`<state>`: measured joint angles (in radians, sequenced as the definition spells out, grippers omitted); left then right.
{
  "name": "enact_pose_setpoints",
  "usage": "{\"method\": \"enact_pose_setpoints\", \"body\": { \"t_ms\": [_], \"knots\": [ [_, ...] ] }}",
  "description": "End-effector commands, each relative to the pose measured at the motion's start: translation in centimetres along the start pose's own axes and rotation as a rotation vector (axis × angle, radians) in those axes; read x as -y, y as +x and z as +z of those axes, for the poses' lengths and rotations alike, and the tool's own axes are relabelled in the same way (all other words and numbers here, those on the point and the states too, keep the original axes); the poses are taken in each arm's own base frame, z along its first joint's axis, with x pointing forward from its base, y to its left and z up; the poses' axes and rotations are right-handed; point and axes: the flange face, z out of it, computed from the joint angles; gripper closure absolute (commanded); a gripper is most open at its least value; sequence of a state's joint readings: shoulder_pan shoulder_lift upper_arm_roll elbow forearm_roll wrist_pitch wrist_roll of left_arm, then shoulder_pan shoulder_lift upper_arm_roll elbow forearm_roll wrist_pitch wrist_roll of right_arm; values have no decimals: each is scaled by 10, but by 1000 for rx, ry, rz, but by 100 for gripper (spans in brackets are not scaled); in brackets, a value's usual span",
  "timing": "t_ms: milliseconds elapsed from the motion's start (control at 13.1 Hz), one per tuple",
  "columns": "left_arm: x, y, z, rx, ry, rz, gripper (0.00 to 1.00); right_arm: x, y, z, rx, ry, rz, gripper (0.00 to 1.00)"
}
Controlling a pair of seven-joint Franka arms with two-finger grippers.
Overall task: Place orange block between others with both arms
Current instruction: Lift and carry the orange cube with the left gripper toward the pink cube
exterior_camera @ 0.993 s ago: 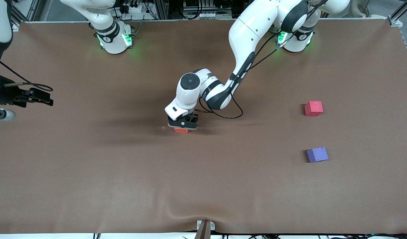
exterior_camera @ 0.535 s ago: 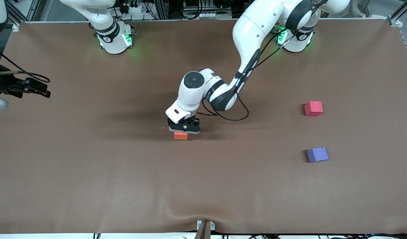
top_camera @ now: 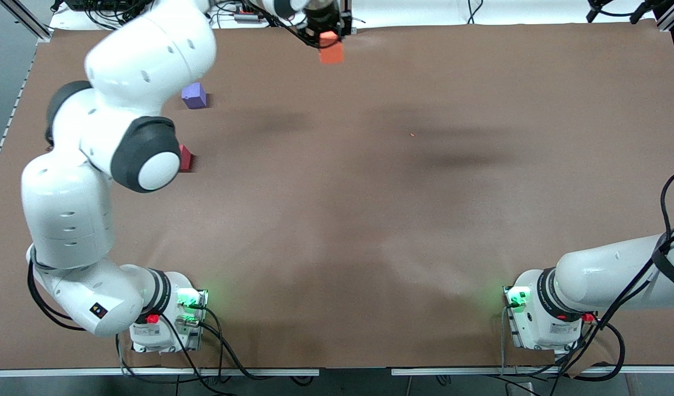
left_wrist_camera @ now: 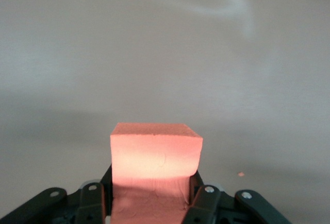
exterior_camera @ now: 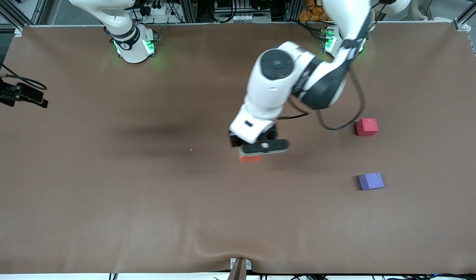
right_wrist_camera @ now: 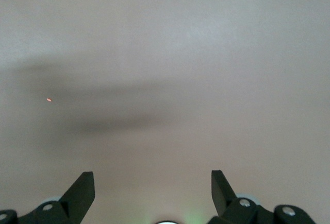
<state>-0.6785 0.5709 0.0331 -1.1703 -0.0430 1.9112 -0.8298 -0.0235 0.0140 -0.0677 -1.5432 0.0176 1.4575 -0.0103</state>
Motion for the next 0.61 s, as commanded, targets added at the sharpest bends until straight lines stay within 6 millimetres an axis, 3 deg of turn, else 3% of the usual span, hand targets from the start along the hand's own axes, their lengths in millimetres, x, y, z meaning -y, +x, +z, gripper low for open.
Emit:
{"method": "enact_pose_setpoints", "body": {
  "t_ms": [0, 153, 535],
  "knots": [
    [25, 9, -9, 34, 16, -66, 100, 1, -15, -10, -17, -9, 3, 0],
    [39, 21, -25, 23, 8, -99, 100, -1, -13, -8, -17, -9, 7, 0],
    [74, 46, -27, 47, 45, -173, 100, -13, -9, -7, -28, -1, 31, 0]
  ]
}}
